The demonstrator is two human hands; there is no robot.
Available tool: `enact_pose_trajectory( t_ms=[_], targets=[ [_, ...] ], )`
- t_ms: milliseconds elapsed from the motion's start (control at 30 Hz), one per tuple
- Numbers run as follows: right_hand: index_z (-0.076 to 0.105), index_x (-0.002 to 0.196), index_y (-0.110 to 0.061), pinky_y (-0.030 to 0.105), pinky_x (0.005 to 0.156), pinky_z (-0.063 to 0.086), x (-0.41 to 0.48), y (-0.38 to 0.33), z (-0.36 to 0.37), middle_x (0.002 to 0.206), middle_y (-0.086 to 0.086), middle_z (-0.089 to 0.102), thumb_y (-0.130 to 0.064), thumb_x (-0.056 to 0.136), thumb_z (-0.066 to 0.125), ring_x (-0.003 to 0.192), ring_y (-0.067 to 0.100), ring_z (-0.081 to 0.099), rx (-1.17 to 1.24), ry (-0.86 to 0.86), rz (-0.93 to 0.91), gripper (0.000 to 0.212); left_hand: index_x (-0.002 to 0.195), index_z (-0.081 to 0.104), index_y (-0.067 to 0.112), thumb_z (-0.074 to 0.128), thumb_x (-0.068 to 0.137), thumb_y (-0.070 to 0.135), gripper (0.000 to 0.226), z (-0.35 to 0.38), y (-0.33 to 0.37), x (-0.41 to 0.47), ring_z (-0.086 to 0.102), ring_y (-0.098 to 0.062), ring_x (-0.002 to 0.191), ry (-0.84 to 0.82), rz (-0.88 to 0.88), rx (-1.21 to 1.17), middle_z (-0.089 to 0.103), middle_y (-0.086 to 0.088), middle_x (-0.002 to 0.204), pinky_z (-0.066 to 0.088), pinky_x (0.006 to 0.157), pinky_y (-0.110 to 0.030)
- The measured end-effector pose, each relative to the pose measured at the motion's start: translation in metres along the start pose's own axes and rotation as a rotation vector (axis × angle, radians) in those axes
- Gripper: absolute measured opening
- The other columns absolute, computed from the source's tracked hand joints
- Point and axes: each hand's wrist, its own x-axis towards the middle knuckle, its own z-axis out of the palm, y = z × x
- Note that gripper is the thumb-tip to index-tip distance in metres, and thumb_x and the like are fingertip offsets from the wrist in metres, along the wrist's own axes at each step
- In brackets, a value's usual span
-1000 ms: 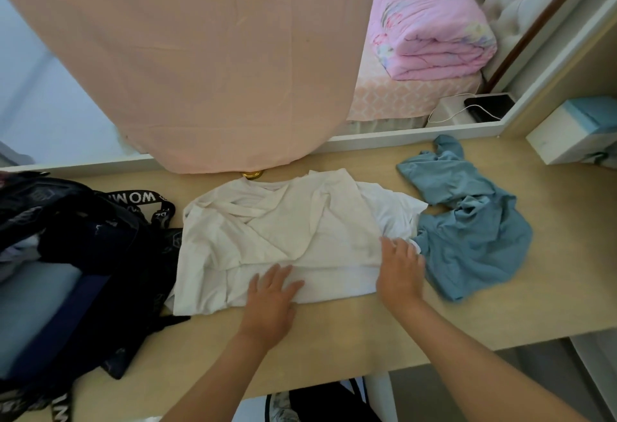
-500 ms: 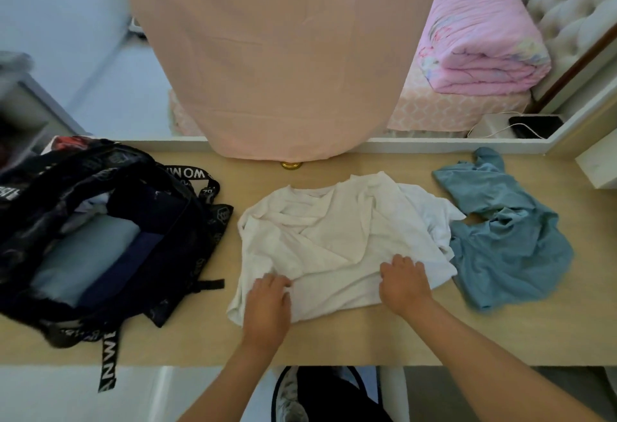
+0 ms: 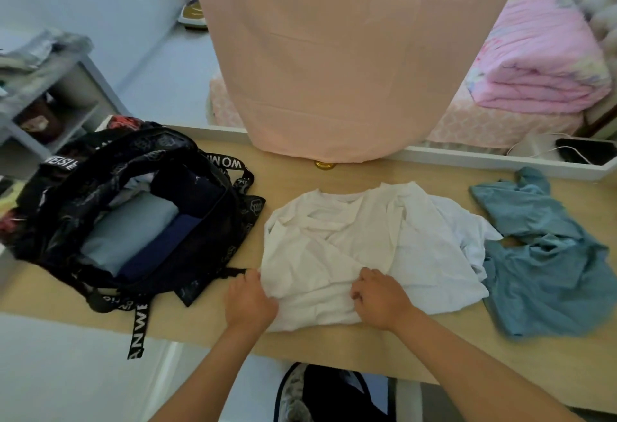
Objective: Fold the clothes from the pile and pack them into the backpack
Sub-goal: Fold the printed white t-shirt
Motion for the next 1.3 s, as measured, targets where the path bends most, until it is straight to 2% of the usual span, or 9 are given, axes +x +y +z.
enact_pose_trajectory(
  t_ms=[233,333,467,667,867,967,1100,1200,1300],
  targets=[
    [0.068,0.105,-0.018,0.033,0.072,0.047,0.059,0.001,-0.048,0.107,0.001,0.06,-0.015,0.094,0.048,0.089,0.025,0.063,0.125,0.177,0.064,0.023,0.138,0.046,0.025,0.048,0.095,0.015,0.044,-0.026,0.061,0.055,0.039,-0.019,0.13,0.172,0.497,0.006,0.045,0.004,0.14,0.032,0.104,-0.035],
    [0.06,0.127,-0.021,0.034,0.082,0.05,0.089,0.006,-0.06,0.129,-0.002,0.054,-0.013,0.095,0.046,0.103,0.024,0.062,0.189,0.106,0.079,0.035,0.149,0.028,0.025,0.052,0.096,0.033,0.058,-0.028,0.076,0.09,0.029,-0.026,0.139,0.047,0.279,0.11,0.031,-0.003,0.151,0.03,0.11,-0.043],
    [0.042,0.148,-0.024,0.035,0.1,0.046,0.121,0.0,-0.067,0.149,-0.005,0.042,-0.024,0.096,0.052,0.127,0.022,0.052,0.223,0.017,0.026,0.053,0.118,0.062,0.021,0.052,0.093,0.025,0.028,-0.037,0.072,0.112,0.059,-0.024,0.103,-0.016,0.085,0.226,0.063,-0.001,0.111,0.043,0.086,-0.034],
    [0.027,0.154,-0.028,0.032,0.098,0.046,0.154,-0.021,-0.064,0.141,-0.003,0.052,-0.038,0.087,0.065,0.125,0.02,0.053,0.339,-0.147,0.081,0.078,0.121,0.063,0.02,0.047,0.1,0.017,0.026,-0.032,0.041,0.107,0.053,0.0,0.094,-0.007,0.22,-0.334,0.052,0.005,0.115,0.044,0.088,-0.022],
    [0.075,0.095,-0.03,0.028,0.079,0.042,0.158,-0.028,-0.056,0.093,-0.011,0.068,-0.022,0.079,0.071,0.089,0.011,0.061,0.283,-0.104,-0.084,0.018,0.087,0.054,0.016,0.057,0.094,0.037,0.023,-0.03,0.041,0.111,0.056,-0.015,0.073,-0.144,-0.11,-0.271,0.057,0.003,0.079,0.041,0.059,-0.027],
    [0.073,0.077,-0.022,0.028,0.071,0.035,0.15,-0.023,-0.054,0.081,-0.007,0.064,0.001,0.07,0.061,0.078,0.015,0.057,0.176,0.004,-0.24,0.027,0.068,0.05,0.011,0.05,0.098,0.021,0.032,-0.037,0.054,0.109,0.052,-0.015,0.061,-0.002,-0.094,-0.333,0.055,0.001,0.067,0.04,0.053,-0.028],
    [0.072,0.068,-0.022,0.03,0.067,0.039,0.139,-0.015,-0.055,0.078,-0.002,0.063,0.005,0.065,0.061,0.075,0.024,0.059,0.125,0.018,-0.299,0.03,0.09,0.046,0.01,0.033,0.104,0.021,0.023,-0.068,0.067,0.112,0.055,-0.021,0.066,0.233,-0.073,-0.42,0.056,-0.004,0.077,0.04,0.055,-0.034],
    [0.074,0.077,-0.021,0.032,0.071,0.046,0.136,-0.014,-0.054,0.084,-0.002,0.062,0.004,0.07,0.061,0.081,0.022,0.06,0.185,0.019,-0.271,0.029,0.108,0.045,0.012,0.042,0.099,0.015,0.01,-0.09,0.059,0.126,0.057,-0.028,0.08,0.318,0.017,0.003,0.056,-0.006,0.094,0.038,0.059,-0.036],
    [0.069,0.106,-0.024,0.026,0.082,0.048,0.133,-0.015,-0.052,0.108,-0.006,0.056,-0.003,0.079,0.061,0.095,0.013,0.057,0.393,0.043,-0.183,0.035,0.129,0.05,0.016,0.055,0.078,0.001,0.053,-0.095,0.059,0.139,0.051,-0.029,0.1,0.363,0.236,0.316,0.054,-0.01,0.115,0.042,0.074,-0.035]
  ],
)
